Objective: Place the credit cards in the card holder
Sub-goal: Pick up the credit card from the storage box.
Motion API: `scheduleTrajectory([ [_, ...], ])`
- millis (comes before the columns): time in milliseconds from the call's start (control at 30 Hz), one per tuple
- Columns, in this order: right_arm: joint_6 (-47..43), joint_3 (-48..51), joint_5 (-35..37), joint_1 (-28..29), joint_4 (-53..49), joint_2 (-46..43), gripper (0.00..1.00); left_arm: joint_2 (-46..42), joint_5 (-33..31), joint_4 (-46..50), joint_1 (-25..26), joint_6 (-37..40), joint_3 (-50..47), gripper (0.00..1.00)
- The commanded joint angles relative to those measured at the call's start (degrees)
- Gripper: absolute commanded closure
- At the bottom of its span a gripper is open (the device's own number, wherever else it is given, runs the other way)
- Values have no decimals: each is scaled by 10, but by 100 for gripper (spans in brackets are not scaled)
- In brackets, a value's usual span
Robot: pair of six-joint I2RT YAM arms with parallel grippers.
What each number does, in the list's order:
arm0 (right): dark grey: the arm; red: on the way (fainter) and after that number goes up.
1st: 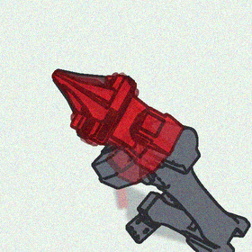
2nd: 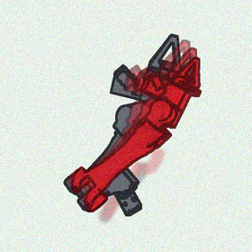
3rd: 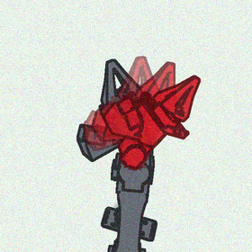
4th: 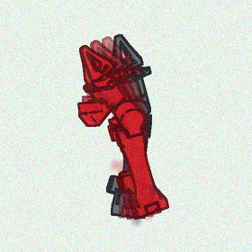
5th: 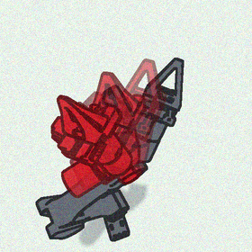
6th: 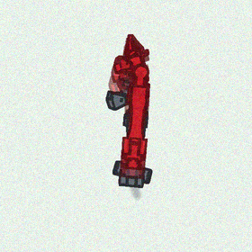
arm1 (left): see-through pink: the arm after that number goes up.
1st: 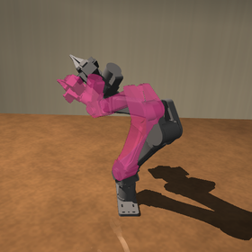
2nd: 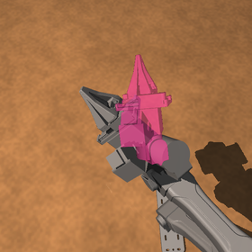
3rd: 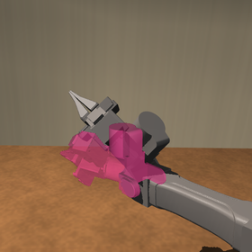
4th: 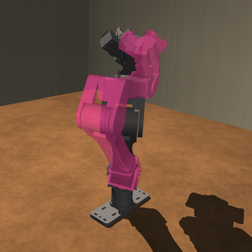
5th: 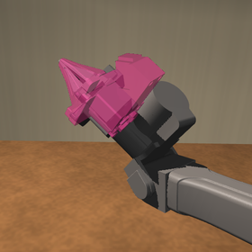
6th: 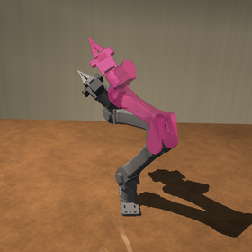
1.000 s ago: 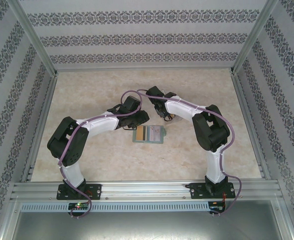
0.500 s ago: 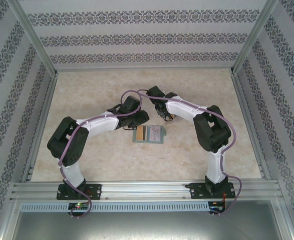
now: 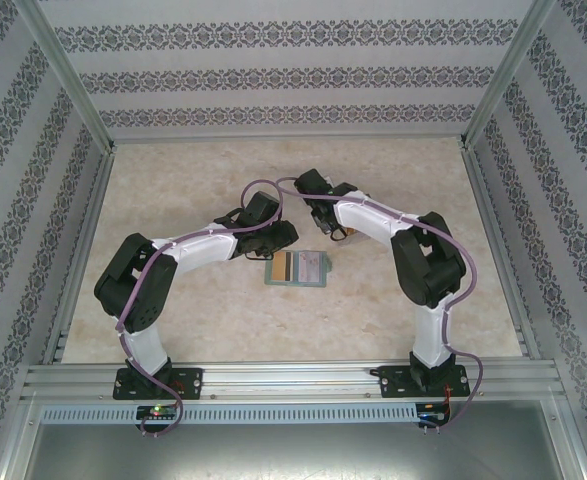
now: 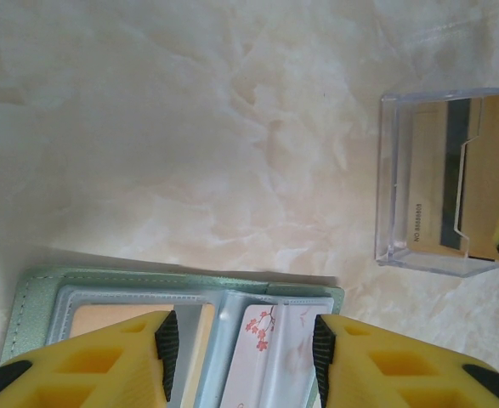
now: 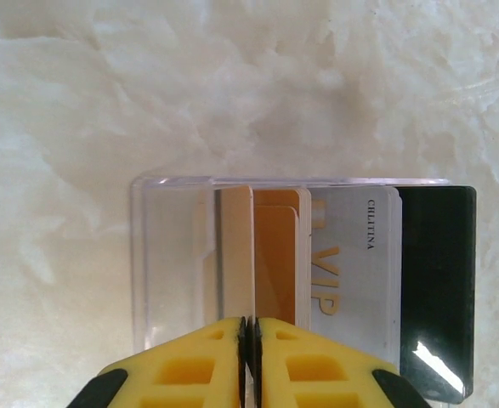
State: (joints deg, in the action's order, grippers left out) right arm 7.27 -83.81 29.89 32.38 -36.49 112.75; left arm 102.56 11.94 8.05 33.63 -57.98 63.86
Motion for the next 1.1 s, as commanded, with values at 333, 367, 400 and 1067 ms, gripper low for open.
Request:
scheduleTrajectory([
  [333,90,41,-103,-5,-22,-121,97,-29,-19,9,-5,6,-5,52],
  [367,103,50,-114,-6,-19,-136,97,-32,-22,13,-5,8,-6,52],
  [400,118,58,-127,-9,-18,-149,98,-35,-26,18,-5,12,-9,52],
  [1067,350,295,-346,2,161,-280,100,-70,-5,25,-33,30,-98,46],
])
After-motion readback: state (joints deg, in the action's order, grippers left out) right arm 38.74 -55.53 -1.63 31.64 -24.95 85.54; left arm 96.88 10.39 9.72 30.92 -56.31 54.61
